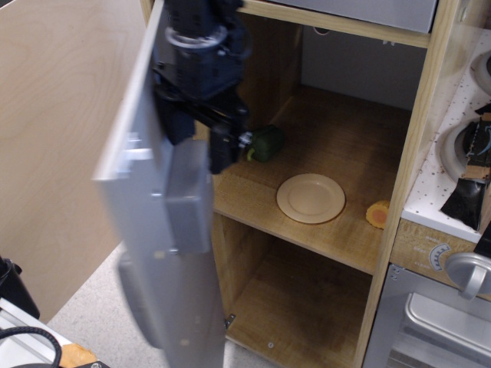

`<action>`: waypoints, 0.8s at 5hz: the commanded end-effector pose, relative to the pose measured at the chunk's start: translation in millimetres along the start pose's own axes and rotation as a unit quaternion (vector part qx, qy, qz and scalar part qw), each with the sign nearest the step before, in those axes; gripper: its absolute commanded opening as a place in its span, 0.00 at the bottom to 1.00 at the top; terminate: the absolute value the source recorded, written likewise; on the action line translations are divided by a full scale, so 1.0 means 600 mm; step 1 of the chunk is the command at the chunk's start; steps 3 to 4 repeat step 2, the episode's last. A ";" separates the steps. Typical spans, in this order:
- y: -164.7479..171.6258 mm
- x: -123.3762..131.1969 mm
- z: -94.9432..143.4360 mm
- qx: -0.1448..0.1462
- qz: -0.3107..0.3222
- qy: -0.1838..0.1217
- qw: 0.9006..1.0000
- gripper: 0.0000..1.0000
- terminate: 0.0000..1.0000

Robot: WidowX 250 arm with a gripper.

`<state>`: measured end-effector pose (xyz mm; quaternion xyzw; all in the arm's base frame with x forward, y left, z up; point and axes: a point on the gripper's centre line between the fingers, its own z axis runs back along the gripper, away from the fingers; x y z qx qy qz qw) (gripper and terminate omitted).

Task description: Open fridge

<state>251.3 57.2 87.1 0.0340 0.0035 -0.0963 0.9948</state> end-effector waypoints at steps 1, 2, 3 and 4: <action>0.061 -0.027 0.030 0.018 0.046 -0.081 0.996 1.00 0.00; 0.061 -0.027 0.030 0.018 0.046 -0.081 0.996 1.00 1.00; 0.061 -0.027 0.030 0.018 0.046 -0.081 0.996 1.00 1.00; 0.061 -0.027 0.030 0.018 0.046 -0.081 0.996 1.00 1.00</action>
